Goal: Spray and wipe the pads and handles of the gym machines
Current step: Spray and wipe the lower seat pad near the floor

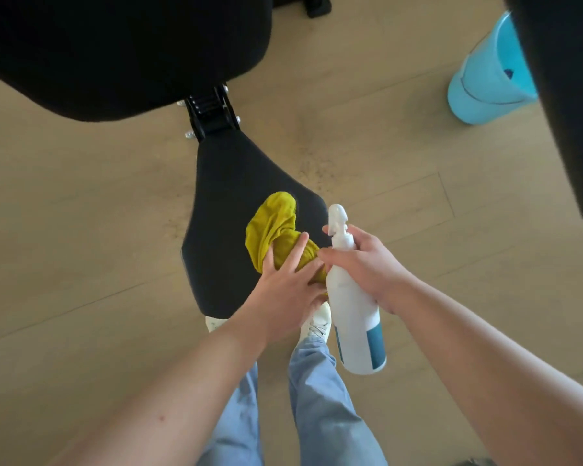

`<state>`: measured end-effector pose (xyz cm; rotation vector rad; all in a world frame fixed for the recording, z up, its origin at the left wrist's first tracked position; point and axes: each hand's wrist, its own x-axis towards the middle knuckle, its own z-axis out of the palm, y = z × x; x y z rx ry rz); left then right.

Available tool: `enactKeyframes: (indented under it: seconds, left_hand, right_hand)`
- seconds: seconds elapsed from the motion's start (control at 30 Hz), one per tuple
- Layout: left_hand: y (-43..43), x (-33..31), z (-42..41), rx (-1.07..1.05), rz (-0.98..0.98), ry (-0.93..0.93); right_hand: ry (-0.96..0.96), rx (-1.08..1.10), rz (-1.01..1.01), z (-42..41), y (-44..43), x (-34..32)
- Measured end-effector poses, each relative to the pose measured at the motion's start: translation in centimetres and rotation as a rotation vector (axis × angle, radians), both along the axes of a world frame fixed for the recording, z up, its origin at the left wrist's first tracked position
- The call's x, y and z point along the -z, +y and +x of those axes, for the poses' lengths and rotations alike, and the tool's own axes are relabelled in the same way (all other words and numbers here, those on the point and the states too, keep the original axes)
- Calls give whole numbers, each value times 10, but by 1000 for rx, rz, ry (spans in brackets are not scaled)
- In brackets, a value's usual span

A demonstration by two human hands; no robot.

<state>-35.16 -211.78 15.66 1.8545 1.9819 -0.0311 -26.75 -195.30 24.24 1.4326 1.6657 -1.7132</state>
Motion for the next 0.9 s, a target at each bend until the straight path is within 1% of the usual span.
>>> enactKeyframes:
  seconds: [0.07,0.13,0.23,0.37,0.5,0.6,0.7,0.8,0.83,0.9]
  left_hand:
    - [6,2,-14,-25,16,5]
    - [20,4,-33,-157,-7,-6]
    - [51,9,-71,-367,-92,-8]
    - [75,14,-116,-538,-151,-11]
    - [71,17,-143,-733,-186,-2]
    - [33,15,-131,-910,-171,33]
    - [-23,8,-94,-919,-154,70]
    - [-72,2,-51,-960,-176,6]
    - [-81,1,-40,-972,-199,-17]
    - [-86,2,-33,-955,-208,-1]
  right_hand:
    - [-1,-13,-1,-3,2,-1]
    - [-10,-31,11,-6,5,0]
    - [-47,-72,40,-10,7,3]
    - [-62,-141,51,-20,5,7]
    - [-37,-178,49,-30,-1,9]
    - [-5,-170,35,-35,-8,7]
    - [15,-184,-5,-37,-17,2]
    - [23,-183,-39,-39,-28,1]
    - [22,-184,-38,-42,-32,2]
    - [19,-198,-34,-47,-37,3]
